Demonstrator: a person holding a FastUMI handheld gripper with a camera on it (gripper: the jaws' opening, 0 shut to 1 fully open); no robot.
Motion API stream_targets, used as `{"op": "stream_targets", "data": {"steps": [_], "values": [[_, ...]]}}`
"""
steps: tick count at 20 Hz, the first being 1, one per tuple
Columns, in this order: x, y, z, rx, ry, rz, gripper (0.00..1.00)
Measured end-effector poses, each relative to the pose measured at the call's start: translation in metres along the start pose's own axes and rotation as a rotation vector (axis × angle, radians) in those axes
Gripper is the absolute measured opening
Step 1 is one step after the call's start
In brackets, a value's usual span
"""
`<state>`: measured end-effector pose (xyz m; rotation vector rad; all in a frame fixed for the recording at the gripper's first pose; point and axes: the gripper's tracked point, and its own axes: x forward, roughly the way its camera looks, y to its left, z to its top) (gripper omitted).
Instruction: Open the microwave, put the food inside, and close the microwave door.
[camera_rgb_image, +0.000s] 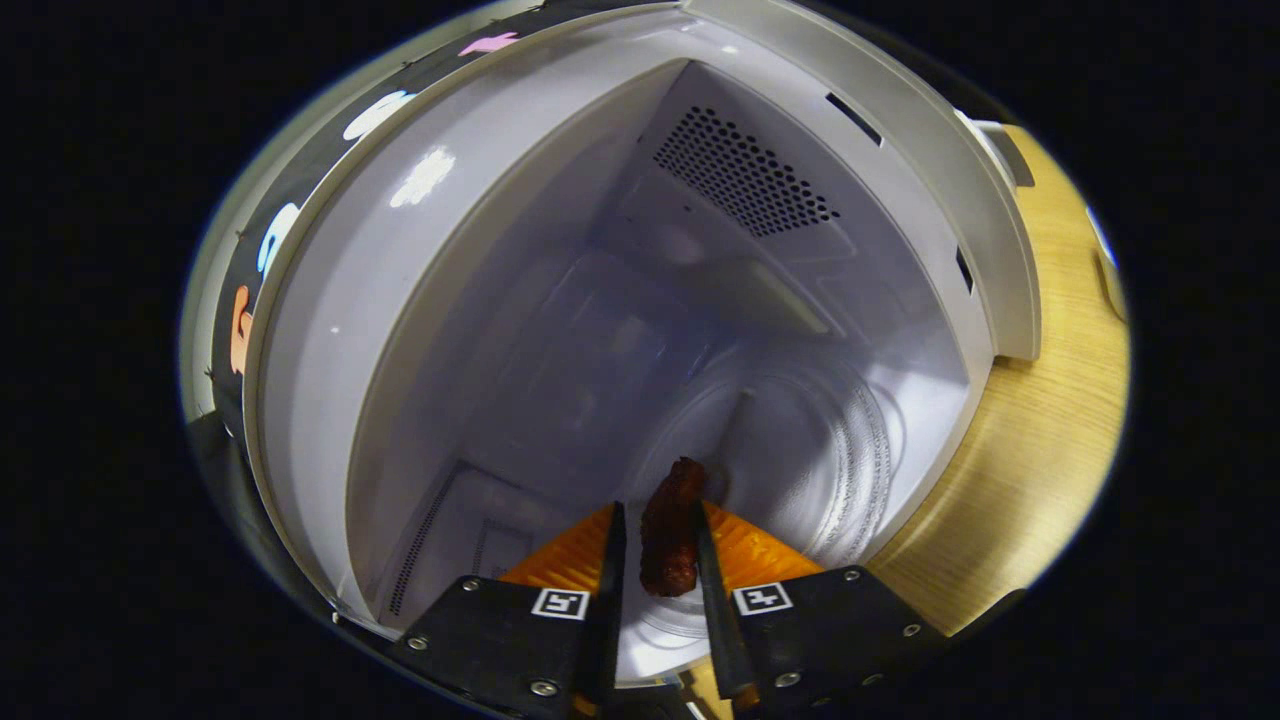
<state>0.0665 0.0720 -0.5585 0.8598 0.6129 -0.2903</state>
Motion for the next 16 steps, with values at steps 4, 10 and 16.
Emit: {"op": "stream_targets", "data": {"steps": [4,10,16], "values": [[-0.019,0.000,0.016,-0.079,-0.004,-0.001,0.79],[-0.076,-0.001,0.026,-0.242,0.025,0.025,0.84],[-0.163,0.012,0.024,-0.394,0.034,0.077,0.88]]}}
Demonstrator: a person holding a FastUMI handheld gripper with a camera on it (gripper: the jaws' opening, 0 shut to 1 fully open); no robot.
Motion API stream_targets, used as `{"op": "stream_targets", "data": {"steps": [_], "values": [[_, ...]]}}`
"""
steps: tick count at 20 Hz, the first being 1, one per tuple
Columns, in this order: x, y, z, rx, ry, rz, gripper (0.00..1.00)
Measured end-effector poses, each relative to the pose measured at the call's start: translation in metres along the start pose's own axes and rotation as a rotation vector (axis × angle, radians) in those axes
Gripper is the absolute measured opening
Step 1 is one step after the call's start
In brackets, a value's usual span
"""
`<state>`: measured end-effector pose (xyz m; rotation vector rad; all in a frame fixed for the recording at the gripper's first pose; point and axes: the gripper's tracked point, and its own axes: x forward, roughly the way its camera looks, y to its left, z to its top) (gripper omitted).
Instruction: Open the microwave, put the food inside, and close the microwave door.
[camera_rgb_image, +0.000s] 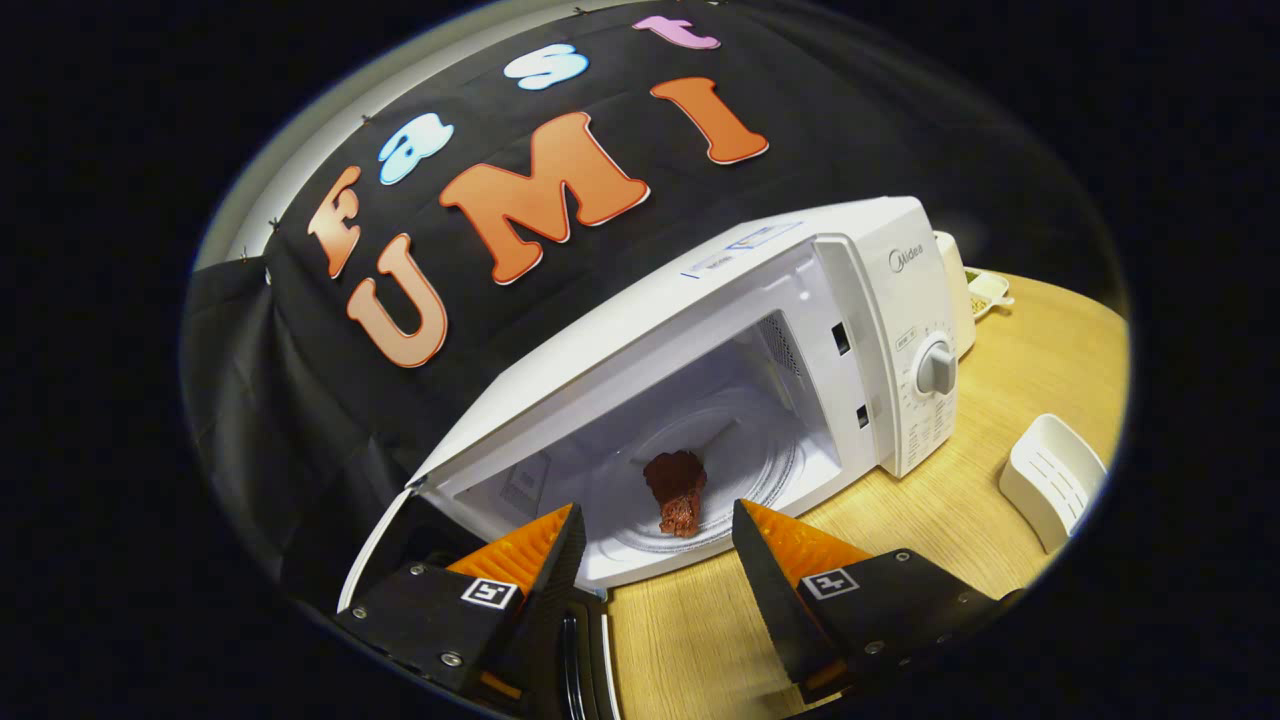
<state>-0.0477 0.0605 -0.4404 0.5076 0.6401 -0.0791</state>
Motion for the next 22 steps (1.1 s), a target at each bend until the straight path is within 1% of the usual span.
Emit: {"op": "stream_targets", "data": {"steps": [3,6,8,10,12,13,14,15,16,17,18,19,22], "values": [[-0.041,0.000,-0.013,-0.070,0.011,-0.003,0.90],[-0.075,-0.007,-0.041,-0.139,0.052,-0.023,0.89],[-0.095,-0.010,-0.061,-0.167,0.086,-0.042,0.82],[-0.113,-0.016,-0.075,-0.195,0.094,-0.086,0.71],[-0.128,-0.013,-0.089,-0.205,0.122,-0.096,0.58],[-0.136,-0.009,-0.100,-0.201,0.159,-0.087,0.51],[-0.147,-0.004,-0.110,-0.207,0.184,-0.075,0.48],[-0.157,0.002,-0.117,-0.226,0.195,-0.053,0.42],[-0.166,0.009,-0.125,-0.242,0.213,-0.029,0.40],[-0.176,0.014,-0.134,-0.256,0.233,-0.006,0.34],[-0.184,0.020,-0.148,-0.267,0.275,0.022,0.31],[-0.196,0.027,-0.163,-0.280,0.312,0.059,0.26],[-0.235,0.047,-0.184,-0.352,0.357,0.172,0.23]]}}
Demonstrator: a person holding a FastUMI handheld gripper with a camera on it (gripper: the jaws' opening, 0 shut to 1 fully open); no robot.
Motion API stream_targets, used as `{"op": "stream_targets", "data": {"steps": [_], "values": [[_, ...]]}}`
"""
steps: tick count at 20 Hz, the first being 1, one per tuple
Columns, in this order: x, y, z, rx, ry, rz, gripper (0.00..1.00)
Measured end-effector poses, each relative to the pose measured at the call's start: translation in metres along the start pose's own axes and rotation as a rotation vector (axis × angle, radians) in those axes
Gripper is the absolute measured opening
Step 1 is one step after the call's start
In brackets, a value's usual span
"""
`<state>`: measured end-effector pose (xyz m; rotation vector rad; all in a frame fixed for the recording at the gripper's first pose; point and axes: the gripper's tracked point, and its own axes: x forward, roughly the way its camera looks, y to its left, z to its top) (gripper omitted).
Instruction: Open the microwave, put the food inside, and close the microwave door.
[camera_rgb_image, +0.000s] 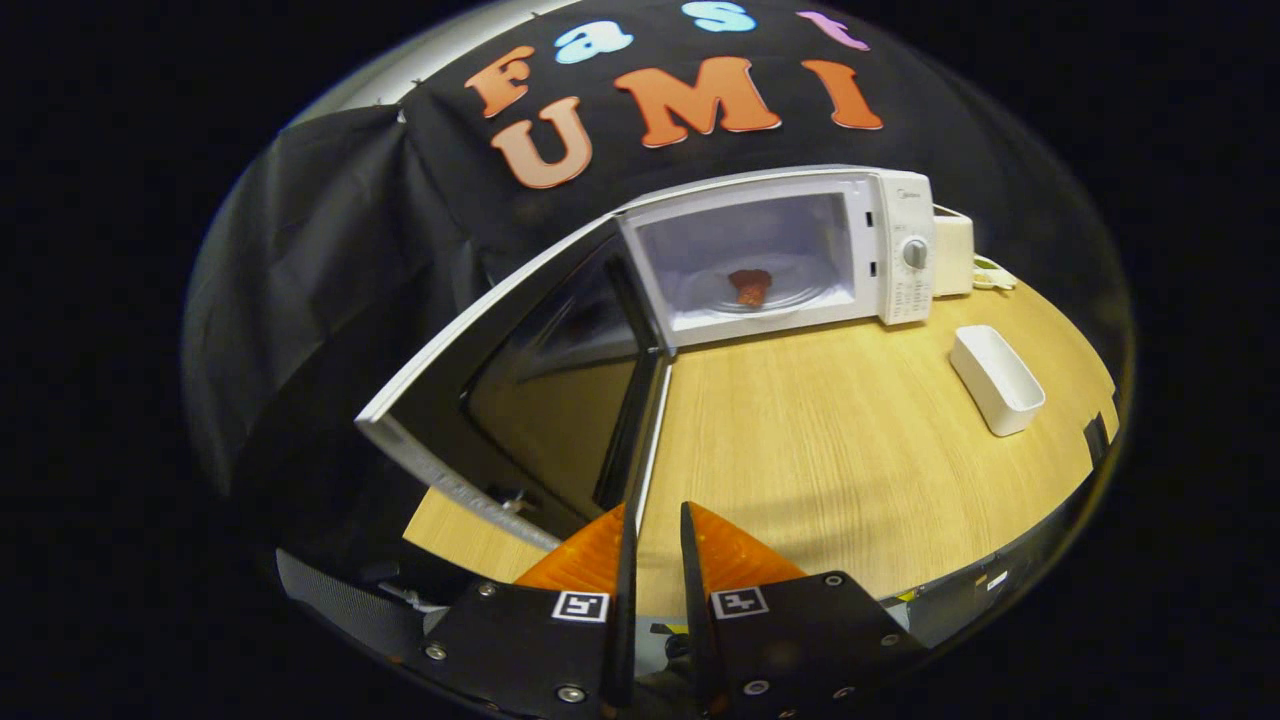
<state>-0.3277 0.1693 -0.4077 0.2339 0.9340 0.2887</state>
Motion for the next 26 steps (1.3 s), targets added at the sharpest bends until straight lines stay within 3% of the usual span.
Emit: {"op": "stream_targets", "data": {"steps": [3,7,11,19,26], "values": [[-0.023,0.022,-0.013,-0.093,-0.011,0.074,0.22],[-0.027,0.065,-0.022,-0.165,-0.026,0.175,0.07],[-0.020,0.104,-0.012,-0.254,-0.057,0.234,0.05],[0.036,0.120,0.029,-0.366,-0.127,0.126,0.05],[0.033,0.077,0.023,-0.299,-0.102,0.081,0.01]]}}
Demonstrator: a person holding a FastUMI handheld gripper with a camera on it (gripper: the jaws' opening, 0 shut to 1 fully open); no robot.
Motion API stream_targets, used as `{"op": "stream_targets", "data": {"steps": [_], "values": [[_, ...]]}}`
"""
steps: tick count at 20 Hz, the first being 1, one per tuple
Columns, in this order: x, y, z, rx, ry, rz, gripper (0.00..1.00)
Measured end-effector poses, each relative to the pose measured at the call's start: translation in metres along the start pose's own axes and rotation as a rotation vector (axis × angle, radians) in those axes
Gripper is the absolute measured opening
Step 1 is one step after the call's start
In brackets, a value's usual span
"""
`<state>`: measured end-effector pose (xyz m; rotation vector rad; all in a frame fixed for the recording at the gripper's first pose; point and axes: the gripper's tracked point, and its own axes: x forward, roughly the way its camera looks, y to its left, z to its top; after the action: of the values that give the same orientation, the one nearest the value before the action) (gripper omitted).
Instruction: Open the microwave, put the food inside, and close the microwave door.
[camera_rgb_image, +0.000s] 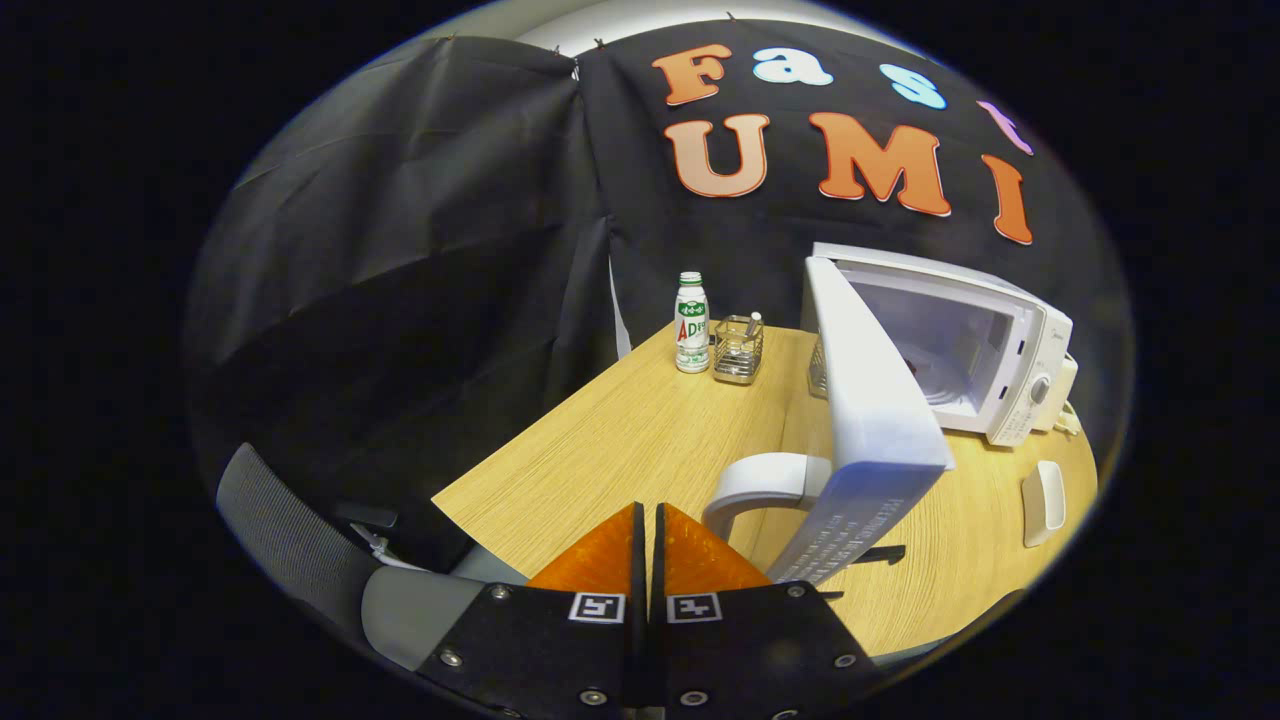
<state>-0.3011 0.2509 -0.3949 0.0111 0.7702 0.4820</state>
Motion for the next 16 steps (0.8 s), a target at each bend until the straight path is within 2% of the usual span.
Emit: {"op": "stream_targets", "data": {"steps": [7,12,16], "values": [[-0.018,-0.099,0.007,0.076,-0.031,-0.187,0.01],[-0.006,-0.175,0.013,0.128,-0.020,-0.323,0.01],[0.005,-0.235,0.033,0.122,-0.051,-0.451,0.01]]}}
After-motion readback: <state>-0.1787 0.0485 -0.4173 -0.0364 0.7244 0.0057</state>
